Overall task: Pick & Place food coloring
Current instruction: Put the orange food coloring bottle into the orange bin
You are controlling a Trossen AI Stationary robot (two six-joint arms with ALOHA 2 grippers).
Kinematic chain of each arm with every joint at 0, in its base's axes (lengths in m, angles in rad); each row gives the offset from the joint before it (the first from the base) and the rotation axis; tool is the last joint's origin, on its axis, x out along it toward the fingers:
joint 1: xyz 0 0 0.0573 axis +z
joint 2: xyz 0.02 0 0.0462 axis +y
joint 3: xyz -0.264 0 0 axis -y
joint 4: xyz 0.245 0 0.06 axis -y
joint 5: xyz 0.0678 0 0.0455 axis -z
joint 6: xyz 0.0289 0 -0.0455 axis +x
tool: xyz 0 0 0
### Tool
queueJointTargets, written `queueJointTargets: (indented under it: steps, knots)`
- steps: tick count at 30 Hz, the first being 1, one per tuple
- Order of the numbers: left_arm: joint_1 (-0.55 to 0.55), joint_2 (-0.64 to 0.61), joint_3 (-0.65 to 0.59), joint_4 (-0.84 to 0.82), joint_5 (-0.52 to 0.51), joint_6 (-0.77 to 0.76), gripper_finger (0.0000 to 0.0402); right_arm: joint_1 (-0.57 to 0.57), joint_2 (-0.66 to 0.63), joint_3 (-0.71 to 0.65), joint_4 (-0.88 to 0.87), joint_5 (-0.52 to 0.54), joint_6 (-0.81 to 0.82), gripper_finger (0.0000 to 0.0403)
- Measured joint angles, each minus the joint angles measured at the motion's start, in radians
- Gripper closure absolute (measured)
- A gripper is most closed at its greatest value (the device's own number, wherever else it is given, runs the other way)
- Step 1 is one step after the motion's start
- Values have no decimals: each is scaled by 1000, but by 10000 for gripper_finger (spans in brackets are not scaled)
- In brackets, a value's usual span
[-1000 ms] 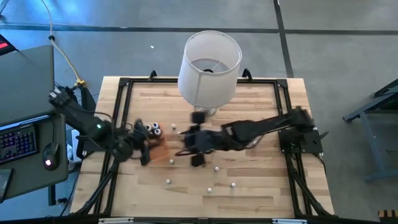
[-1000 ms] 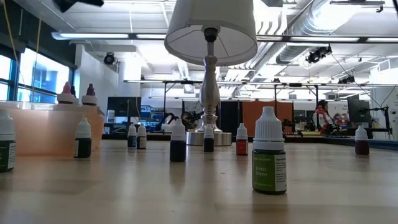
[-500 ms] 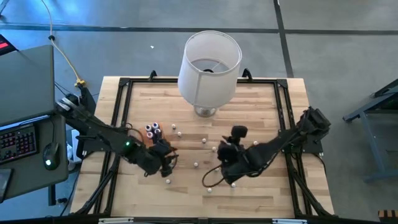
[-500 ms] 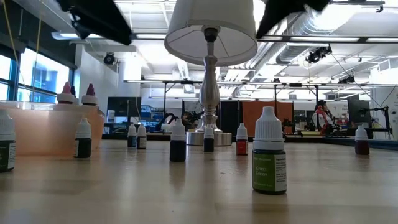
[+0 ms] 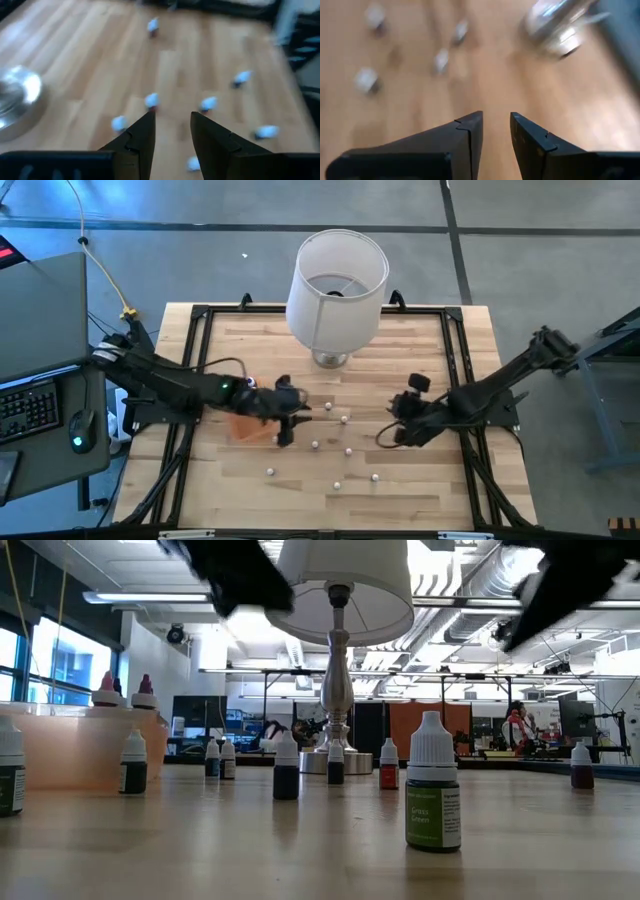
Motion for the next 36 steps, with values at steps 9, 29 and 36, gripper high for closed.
queueJointTargets:
  steps: [9, 29, 36]
  knots:
    - [60, -2, -1, 10, -9, -22, 280, -24, -161, -202, -32, -199, 137, 291]
    - [57, -2, -1, 7, -35, -22, 280, -168, -166, -460, 157, -218, 98, 241]
    - [57, -2, -1, 6, -35, -22, 280, -201, -166, -468, 189, -195, 66, 240]
